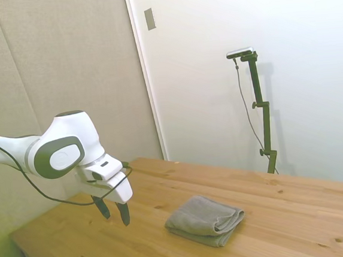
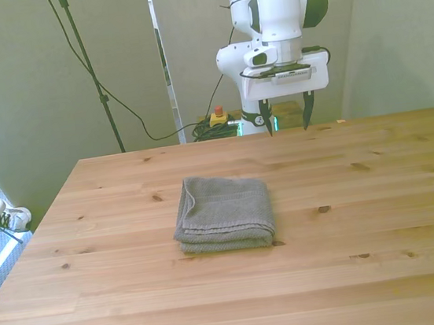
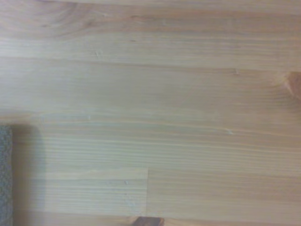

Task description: Unfold the towel

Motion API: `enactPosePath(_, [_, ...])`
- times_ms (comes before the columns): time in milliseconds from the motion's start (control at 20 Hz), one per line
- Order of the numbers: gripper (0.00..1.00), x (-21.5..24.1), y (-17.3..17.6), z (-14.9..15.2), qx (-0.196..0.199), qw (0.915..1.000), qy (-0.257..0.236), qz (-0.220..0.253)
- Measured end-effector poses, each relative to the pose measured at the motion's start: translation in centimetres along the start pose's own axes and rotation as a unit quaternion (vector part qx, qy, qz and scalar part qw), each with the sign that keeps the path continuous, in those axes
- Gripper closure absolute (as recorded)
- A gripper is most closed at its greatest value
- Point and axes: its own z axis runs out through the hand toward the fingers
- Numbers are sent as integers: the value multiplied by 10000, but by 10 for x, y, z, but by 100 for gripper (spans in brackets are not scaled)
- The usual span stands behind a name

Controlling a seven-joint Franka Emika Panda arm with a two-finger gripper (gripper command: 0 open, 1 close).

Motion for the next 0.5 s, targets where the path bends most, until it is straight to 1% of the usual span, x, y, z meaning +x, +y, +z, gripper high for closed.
enactPosePath(100, [0,1,1,0,2,10000,-7,68])
enactPosePath(200, [0,16,8,-4,113,9993,61,339])
enactPosePath(300, [0,57,31,-22,327,9961,197,792])
enactPosePath(400, [0,112,65,-47,536,9898,396,1259])
enactPosePath(500, [0,163,99,-63,621,9830,579,1625])
